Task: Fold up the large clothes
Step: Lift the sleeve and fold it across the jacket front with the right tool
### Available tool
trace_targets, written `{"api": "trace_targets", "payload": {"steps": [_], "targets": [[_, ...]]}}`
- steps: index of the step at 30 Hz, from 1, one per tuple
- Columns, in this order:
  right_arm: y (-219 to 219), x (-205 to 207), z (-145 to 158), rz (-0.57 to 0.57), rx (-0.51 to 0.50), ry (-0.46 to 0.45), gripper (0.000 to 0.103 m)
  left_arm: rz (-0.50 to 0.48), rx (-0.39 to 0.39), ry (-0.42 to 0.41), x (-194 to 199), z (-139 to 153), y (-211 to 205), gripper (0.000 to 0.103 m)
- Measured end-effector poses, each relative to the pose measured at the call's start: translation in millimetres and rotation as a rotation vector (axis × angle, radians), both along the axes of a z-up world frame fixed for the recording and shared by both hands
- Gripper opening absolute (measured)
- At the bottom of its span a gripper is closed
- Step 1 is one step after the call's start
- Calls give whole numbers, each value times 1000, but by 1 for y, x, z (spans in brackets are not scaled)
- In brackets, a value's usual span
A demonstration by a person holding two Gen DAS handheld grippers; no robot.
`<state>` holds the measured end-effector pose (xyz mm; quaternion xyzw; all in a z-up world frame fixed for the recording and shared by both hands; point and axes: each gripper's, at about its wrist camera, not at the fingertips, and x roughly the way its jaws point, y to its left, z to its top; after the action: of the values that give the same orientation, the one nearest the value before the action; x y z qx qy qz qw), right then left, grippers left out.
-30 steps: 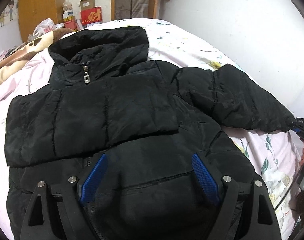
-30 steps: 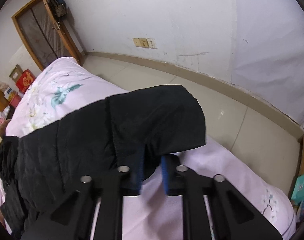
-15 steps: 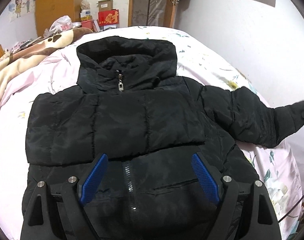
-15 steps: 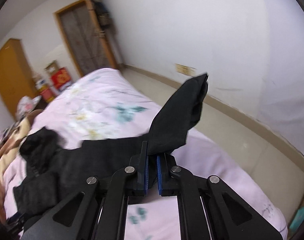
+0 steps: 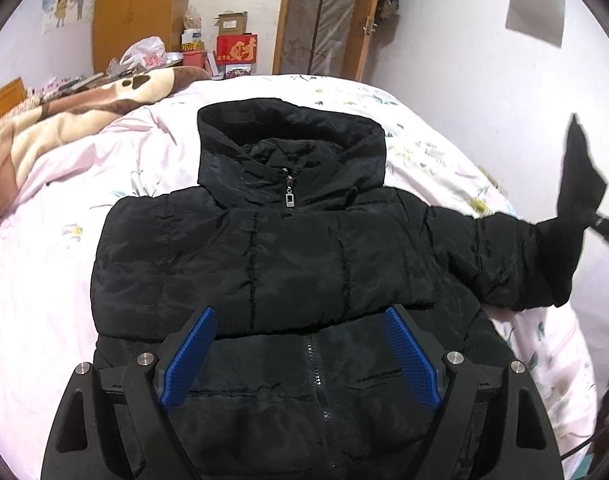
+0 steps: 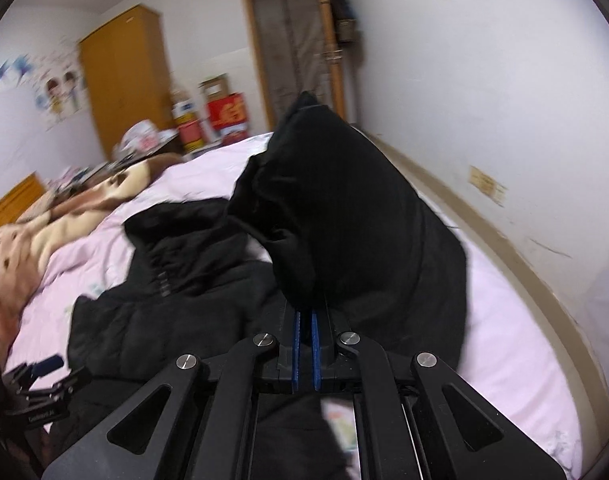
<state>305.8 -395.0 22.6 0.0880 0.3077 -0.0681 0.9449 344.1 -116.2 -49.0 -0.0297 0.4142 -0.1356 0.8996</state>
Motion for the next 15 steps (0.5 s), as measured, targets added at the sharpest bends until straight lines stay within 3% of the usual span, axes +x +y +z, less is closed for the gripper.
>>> {"api": "trace_targets", "payload": {"steps": [3,15], "targets": [[33,12,-12,65,5,22,4,20,-45,14,3,0,15,86],[130,44,-74,238,74,132,4,73,-70,17,16,-8,65,86]]}}
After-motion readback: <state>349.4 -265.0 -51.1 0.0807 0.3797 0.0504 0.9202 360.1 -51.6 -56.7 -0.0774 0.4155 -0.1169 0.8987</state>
